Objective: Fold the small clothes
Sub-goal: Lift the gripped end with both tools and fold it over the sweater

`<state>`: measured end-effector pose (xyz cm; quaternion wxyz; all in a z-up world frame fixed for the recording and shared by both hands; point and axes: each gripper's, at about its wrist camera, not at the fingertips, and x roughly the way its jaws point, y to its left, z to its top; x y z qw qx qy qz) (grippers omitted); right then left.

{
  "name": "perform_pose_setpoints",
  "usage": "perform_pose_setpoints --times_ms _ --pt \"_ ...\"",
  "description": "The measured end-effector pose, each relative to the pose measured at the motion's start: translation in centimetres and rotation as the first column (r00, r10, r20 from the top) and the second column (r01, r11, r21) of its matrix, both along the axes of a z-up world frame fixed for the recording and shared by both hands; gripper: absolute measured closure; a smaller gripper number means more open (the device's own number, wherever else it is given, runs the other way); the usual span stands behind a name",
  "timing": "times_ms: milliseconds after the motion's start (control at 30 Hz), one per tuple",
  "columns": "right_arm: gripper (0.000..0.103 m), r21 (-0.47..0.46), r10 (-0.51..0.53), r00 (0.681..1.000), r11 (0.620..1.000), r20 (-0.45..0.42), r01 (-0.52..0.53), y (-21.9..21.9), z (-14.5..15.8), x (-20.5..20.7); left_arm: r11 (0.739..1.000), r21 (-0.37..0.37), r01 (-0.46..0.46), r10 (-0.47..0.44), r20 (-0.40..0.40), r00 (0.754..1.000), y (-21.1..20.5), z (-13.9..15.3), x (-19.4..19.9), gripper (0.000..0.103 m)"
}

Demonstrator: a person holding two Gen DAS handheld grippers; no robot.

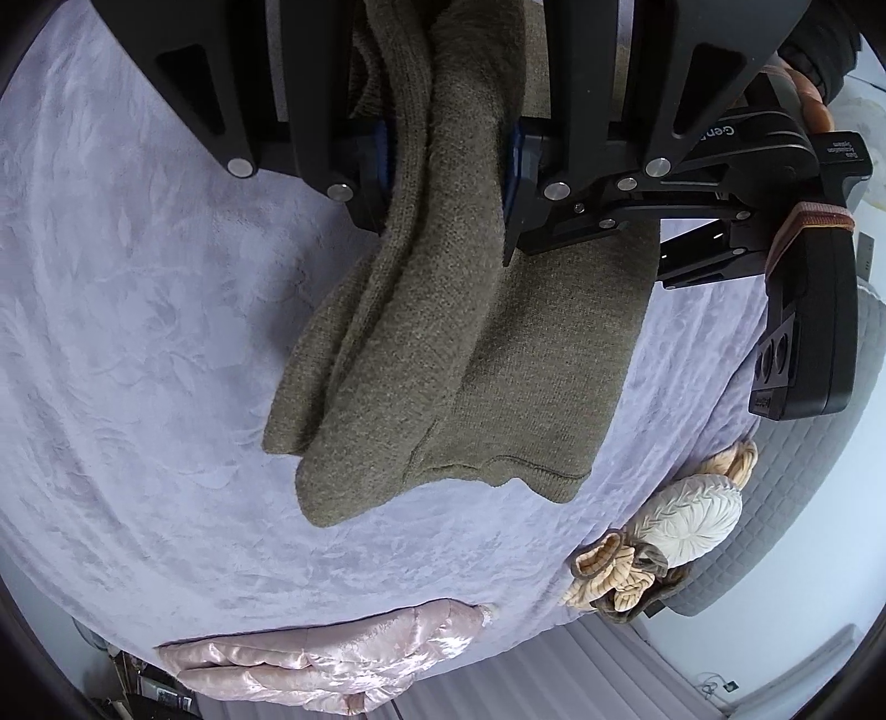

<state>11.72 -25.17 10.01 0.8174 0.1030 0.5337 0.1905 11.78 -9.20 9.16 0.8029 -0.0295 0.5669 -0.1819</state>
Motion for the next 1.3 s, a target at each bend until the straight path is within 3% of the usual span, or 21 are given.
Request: perform_pose_setpoints --times_ms 633,1300 --pt "0.07 -0.02 0.021 0.999 1.0 0.045 -0.021 3.1 4.2 -6.3 1.0 0.02 -0.005 0.004 0.057 0.998 2.9 3.5 -6.8 0.054" --pt "0.07 -0.044 0.048 0.996 0.998 0.069 -0.045 7.0 5.6 -14.1 0.998 0.066 -0.011 0.006 0.078 0.997 5.1 3.5 -13.5 0.054"
